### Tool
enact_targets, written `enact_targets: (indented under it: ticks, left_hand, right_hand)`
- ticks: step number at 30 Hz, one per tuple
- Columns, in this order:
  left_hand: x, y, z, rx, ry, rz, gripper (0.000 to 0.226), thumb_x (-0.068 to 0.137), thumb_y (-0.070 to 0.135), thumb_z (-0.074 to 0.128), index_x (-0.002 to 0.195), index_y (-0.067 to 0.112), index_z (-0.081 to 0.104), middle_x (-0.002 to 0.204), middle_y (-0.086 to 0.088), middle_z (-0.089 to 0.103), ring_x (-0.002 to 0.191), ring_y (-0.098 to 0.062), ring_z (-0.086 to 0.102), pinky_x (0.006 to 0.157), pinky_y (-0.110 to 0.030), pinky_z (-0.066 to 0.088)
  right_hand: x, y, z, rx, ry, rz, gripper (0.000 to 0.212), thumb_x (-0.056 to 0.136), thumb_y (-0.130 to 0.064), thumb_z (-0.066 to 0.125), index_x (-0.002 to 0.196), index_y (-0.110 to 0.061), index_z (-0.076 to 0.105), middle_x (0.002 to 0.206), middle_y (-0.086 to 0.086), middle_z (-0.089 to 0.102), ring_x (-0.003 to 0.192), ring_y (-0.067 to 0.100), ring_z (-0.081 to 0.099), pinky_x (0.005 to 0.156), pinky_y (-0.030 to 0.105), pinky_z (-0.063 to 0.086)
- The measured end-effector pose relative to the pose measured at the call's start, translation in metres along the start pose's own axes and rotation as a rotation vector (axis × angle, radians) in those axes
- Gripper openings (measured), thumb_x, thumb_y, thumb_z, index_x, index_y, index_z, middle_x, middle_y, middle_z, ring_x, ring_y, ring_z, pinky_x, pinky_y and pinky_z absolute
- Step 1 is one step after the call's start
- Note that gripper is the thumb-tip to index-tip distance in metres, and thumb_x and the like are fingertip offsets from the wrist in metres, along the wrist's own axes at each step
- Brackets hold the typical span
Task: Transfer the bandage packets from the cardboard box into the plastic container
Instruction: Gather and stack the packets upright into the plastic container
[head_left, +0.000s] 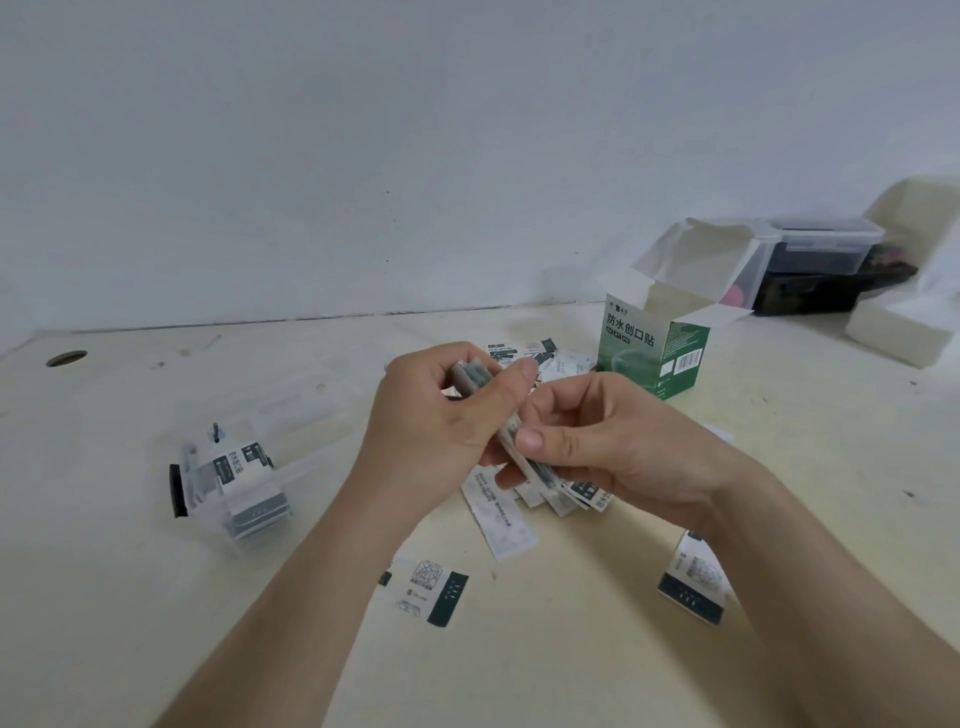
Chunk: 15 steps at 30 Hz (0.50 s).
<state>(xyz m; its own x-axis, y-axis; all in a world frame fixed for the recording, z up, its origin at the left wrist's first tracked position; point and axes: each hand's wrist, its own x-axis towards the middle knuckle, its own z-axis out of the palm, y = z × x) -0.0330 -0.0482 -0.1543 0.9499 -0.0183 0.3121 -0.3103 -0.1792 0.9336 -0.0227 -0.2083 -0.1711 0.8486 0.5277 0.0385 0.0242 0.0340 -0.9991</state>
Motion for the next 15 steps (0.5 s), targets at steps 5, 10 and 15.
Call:
enact_targets:
  ticks: [5,10,15]
  left_hand:
    - [0.000,-0.004,0.001,0.030,0.037,0.032,0.040,0.089,0.033,0.064,0.072,-0.003,0.059,0.046,0.004,0.051,0.039,-0.011,0.050,0.040,-0.020,0.042]
    - [0.000,-0.006,0.003,0.080,0.024,0.092,0.046,0.081,0.049,0.061,0.073,0.004,0.056,0.048,0.012,0.046,0.040,-0.005,0.042,0.042,-0.021,0.037]
    - [0.004,0.001,-0.013,-0.179,-0.137,0.024,0.022,0.078,0.025,0.068,0.096,0.013,0.071,0.067,0.005,0.067,0.056,-0.009,0.058,0.049,-0.021,0.048]
  right_hand:
    - [-0.001,-0.003,0.005,-0.024,-0.034,-0.015,0.022,0.078,-0.016,0.076,0.079,-0.007,0.057,0.072,0.006,0.070,0.074,0.023,0.071,0.086,0.046,0.053]
    - [0.002,0.001,0.004,-0.016,-0.017,-0.011,0.048,0.069,-0.025,0.084,0.088,0.009,0.055,0.087,0.023,0.068,0.083,0.032,0.069,0.097,0.067,0.038]
    - [-0.001,-0.002,-0.010,0.240,-0.113,-0.003,0.047,0.071,-0.028,0.081,0.102,0.002,0.063,0.089,0.019,0.070,0.071,0.025,0.070,0.072,0.036,0.053]
